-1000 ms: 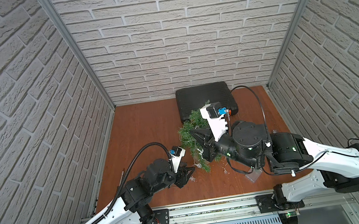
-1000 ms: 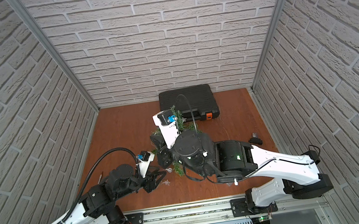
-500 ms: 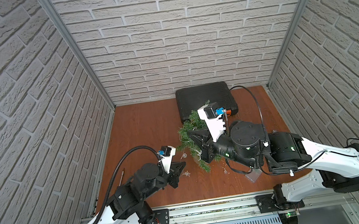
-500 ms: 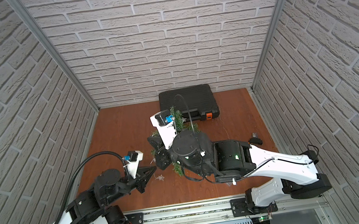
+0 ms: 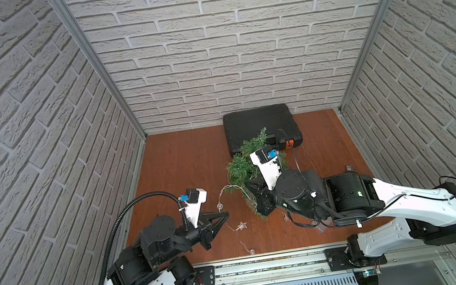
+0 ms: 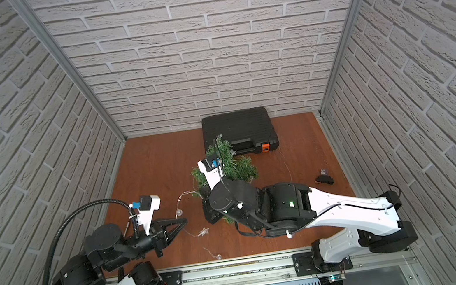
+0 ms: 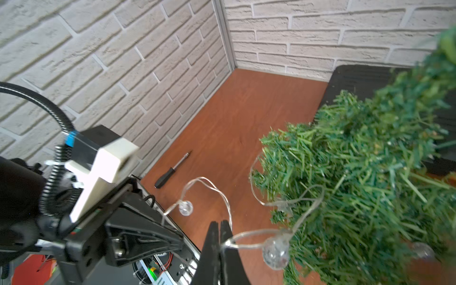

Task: Wrap string light around the christmas tree
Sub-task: Wrap the light string around the Christmas tree.

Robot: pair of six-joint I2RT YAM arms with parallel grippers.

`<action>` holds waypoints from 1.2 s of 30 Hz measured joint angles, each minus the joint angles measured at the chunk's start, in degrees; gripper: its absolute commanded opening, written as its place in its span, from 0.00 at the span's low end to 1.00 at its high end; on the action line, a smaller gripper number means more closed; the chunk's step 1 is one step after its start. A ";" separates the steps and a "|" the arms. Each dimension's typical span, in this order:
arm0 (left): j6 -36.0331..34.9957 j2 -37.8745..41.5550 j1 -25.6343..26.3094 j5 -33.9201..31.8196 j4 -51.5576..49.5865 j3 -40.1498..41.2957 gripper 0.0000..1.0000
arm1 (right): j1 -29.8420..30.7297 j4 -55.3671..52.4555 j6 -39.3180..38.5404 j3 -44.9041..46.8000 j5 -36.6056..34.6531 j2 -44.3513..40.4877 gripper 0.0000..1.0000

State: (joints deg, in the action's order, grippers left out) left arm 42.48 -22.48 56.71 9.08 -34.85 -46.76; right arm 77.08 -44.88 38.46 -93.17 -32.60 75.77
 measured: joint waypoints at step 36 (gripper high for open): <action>-0.46 -42.84 24.96 -6.62 28.13 -22.49 0.00 | -14.78 -12.20 -5.18 10.32 2.86 -17.75 0.44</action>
State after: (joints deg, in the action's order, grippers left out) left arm 42.02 -65.32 81.67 2.46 -6.72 -69.25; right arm 62.30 -57.08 33.28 -82.85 -29.74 58.02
